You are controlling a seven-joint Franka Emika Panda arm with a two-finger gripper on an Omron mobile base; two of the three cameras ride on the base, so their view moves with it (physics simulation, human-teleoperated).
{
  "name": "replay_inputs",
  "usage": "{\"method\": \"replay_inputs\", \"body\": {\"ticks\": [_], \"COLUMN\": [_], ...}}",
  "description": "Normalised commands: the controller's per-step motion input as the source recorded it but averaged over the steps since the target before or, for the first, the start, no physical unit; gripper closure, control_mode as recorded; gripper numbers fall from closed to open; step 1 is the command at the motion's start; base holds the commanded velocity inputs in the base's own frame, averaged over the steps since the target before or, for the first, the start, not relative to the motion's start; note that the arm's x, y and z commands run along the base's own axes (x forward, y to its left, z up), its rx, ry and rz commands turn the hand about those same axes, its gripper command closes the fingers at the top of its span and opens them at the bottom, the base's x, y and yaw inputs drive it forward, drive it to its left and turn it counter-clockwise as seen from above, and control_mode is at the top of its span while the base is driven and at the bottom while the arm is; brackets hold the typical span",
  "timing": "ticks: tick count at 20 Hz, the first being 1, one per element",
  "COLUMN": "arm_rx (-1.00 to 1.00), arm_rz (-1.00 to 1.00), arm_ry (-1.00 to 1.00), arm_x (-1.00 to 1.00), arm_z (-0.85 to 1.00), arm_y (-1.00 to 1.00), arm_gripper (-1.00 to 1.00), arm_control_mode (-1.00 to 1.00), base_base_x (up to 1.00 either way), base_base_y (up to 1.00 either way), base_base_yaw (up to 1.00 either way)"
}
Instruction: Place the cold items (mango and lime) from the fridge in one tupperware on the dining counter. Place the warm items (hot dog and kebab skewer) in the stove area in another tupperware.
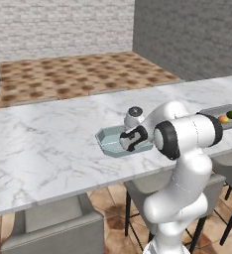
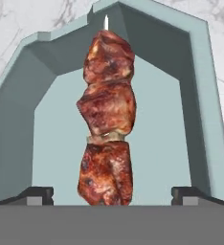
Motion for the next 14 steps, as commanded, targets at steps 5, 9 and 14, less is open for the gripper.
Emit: {"method": "replay_inputs", "body": {"ticks": [5,9,14], "arm_rx": [0.16,0.12,0.03], "arm_rz": [0.00,0.00,0.00], "arm_ry": [0.00,0.00,0.00], "arm_x": [-0.40,-0.31,-0.10], "arm_z": [0.69,0.85,0.85], "arm_y": [-0.09,-0.15,-0.11], "arm_gripper": [-1.00,-1.00,-1.00], "arm_control_mode": [-1.00,-1.00,-1.00], "base_base_x": [0.00,0.00,0.00], "base_base_y": [0.00,0.00,0.00], "base_base_yaw": [0.00,0.00,0.00]}}
